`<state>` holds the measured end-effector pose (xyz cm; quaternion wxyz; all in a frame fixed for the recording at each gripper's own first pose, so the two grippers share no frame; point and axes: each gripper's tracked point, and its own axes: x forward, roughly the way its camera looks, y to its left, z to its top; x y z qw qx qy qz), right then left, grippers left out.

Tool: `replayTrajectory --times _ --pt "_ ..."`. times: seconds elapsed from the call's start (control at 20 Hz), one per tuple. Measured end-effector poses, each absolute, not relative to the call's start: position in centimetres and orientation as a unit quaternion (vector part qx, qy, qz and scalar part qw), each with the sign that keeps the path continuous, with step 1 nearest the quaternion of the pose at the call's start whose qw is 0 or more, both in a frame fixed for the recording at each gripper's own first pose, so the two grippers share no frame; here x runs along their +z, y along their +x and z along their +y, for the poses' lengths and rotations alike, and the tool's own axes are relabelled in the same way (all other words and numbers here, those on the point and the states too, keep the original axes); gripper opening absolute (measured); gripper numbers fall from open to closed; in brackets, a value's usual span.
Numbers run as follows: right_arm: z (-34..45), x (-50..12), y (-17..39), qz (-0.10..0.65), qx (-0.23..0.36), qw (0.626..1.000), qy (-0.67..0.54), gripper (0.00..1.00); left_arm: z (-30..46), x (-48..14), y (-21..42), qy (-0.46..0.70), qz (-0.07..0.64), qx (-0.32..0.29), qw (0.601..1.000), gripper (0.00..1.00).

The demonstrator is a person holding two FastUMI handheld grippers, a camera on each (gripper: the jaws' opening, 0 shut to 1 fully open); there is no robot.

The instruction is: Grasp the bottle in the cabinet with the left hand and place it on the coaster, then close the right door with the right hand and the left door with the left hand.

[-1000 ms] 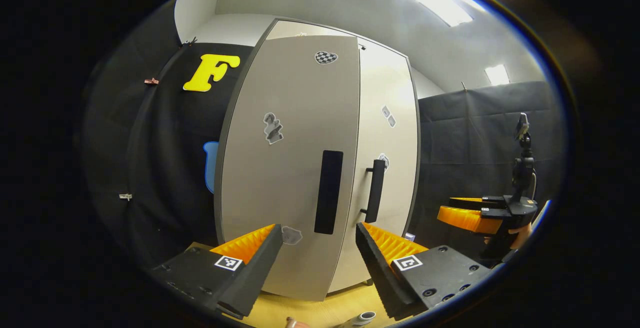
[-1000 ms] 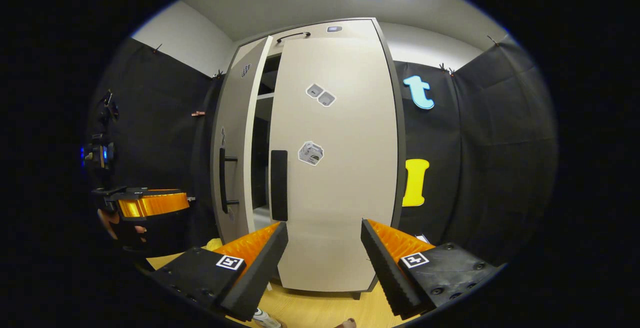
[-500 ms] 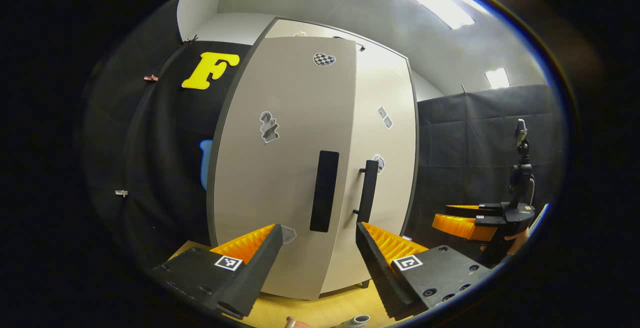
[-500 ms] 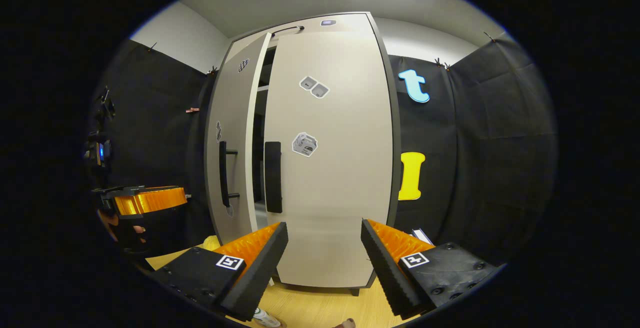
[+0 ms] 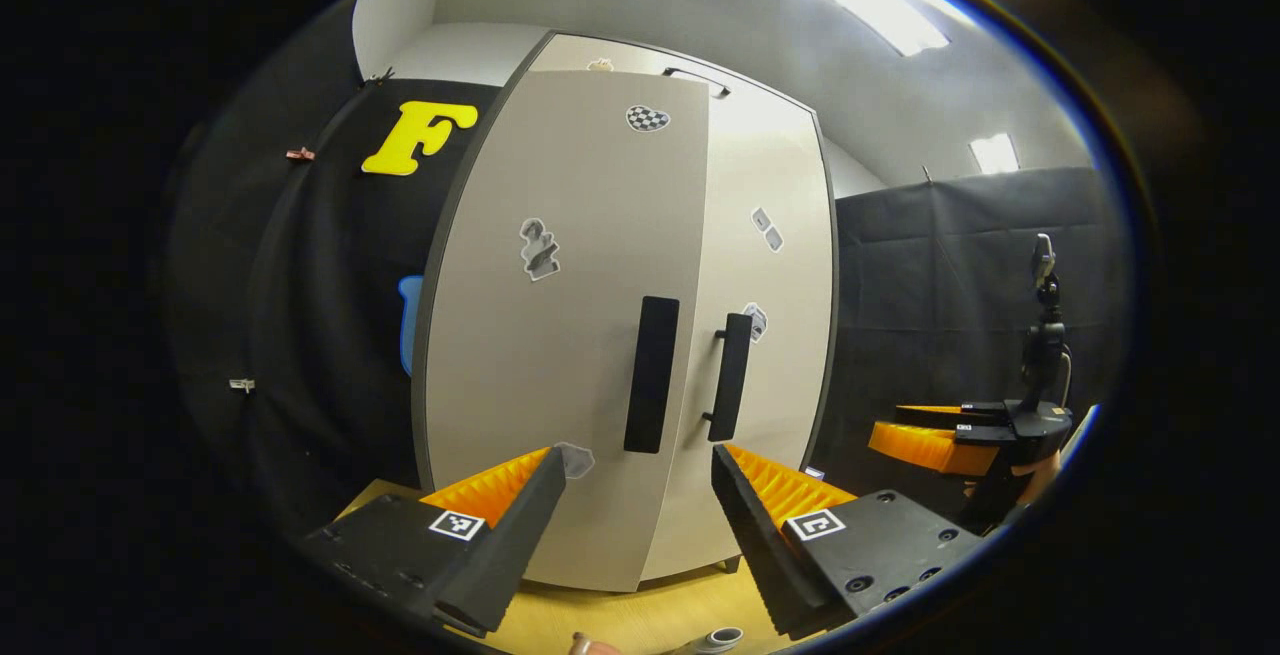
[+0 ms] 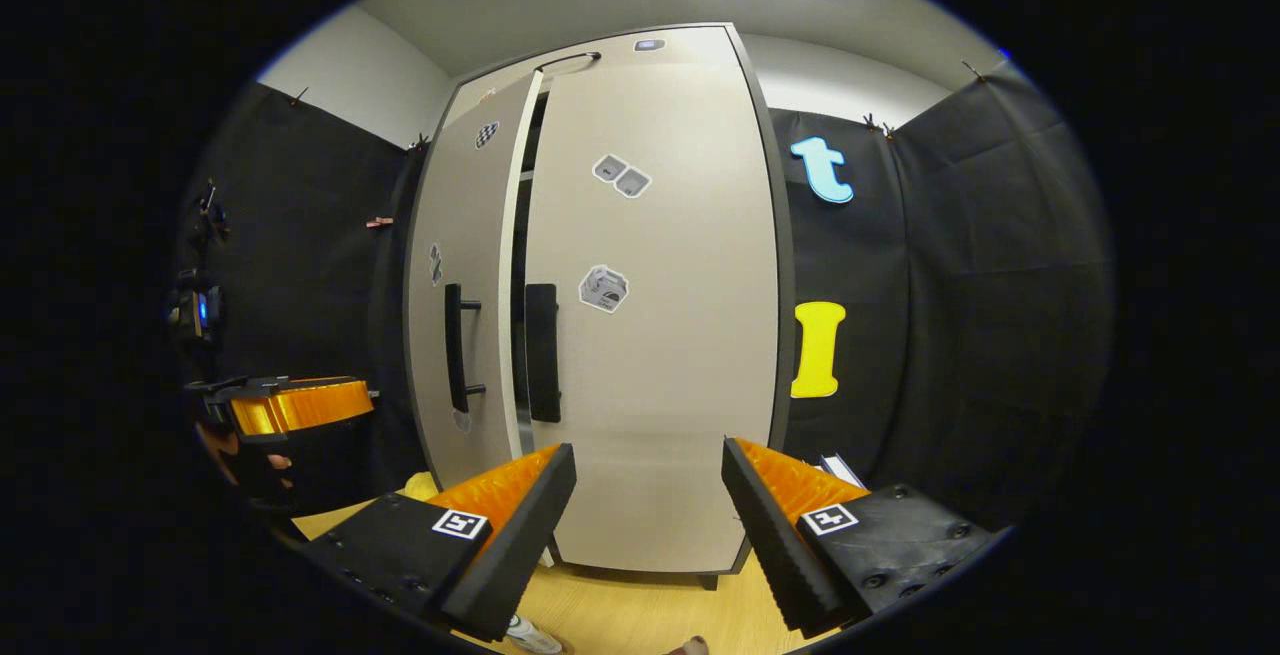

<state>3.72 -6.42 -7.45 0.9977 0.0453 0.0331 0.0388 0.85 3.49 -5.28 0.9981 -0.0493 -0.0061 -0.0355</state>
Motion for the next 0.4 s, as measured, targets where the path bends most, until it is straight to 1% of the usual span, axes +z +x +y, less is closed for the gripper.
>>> replayTrajectory --times 0.4 --pt "-6.91 -7.47 3.58 0.036 0.032 0.997 0.053 0.98 3.27 -5.76 1.11 -0.045 -0.002 -0.03 0.999 0.94"
